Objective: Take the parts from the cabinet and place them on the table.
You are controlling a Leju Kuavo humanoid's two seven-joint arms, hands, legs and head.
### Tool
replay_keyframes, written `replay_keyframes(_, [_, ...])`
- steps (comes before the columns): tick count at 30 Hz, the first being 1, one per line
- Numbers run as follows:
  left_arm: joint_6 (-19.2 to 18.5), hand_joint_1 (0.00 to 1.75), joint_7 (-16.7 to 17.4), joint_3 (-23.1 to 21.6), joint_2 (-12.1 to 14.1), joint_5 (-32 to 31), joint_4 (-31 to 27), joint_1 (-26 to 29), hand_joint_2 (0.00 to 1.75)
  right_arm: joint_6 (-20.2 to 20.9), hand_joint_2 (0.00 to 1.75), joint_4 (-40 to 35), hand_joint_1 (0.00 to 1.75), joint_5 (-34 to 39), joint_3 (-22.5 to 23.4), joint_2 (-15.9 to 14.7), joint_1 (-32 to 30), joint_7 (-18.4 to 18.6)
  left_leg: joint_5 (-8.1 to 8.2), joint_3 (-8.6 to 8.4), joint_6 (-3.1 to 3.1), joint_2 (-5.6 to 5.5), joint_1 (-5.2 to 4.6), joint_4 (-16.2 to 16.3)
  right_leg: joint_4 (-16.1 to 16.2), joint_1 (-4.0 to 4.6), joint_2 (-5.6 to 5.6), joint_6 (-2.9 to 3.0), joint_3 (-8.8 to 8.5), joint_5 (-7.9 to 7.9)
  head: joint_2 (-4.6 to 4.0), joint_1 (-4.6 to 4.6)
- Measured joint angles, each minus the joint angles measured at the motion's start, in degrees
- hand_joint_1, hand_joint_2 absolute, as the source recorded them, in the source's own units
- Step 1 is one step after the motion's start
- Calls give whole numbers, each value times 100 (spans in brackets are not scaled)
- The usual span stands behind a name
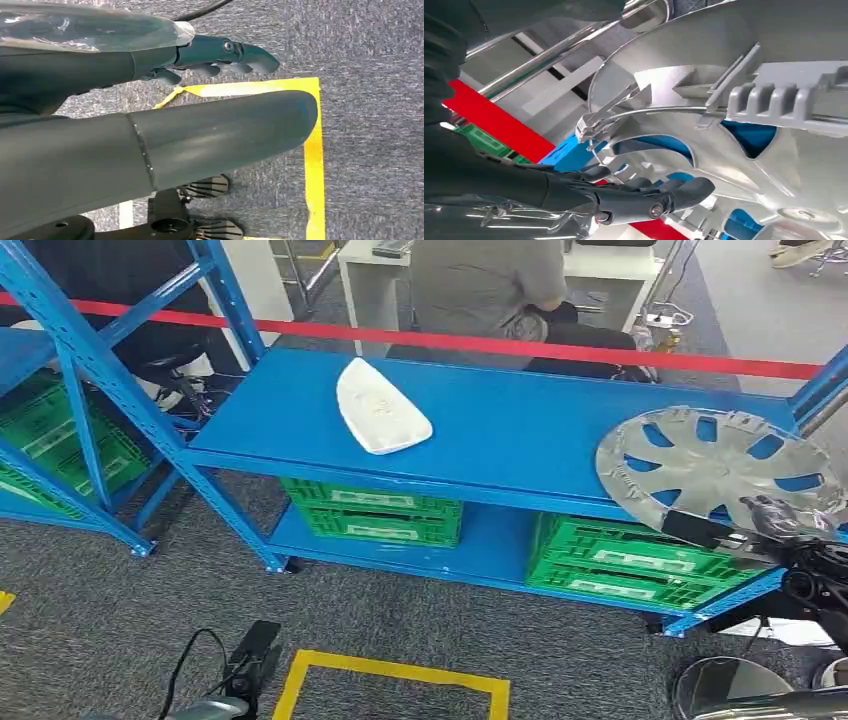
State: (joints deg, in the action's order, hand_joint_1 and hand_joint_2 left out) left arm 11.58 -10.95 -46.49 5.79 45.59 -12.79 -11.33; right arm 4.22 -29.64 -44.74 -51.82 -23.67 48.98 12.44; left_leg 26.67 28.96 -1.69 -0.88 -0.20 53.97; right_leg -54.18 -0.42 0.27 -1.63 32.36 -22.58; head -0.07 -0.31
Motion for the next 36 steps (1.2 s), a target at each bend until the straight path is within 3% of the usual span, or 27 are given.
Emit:
replay_keyframes(23, [-11, 0, 39, -111, 0, -57, 0, -69, 0, 63, 175, 22, 0, -109, -11, 4, -32, -72, 0, 2, 0, -1, 0, 0, 0, 0, -1, 0, 0, 0, 0, 0])
replay_keyframes(36, [0, 0, 55, -138, 2, 2, 0, -69, 0, -26, 175, 199, 0, -203, -33, 206, -63, -225, 0, 4, 0, -2, 0, -1, 0, 0, -2, 0, 0, 0, 0, 0])
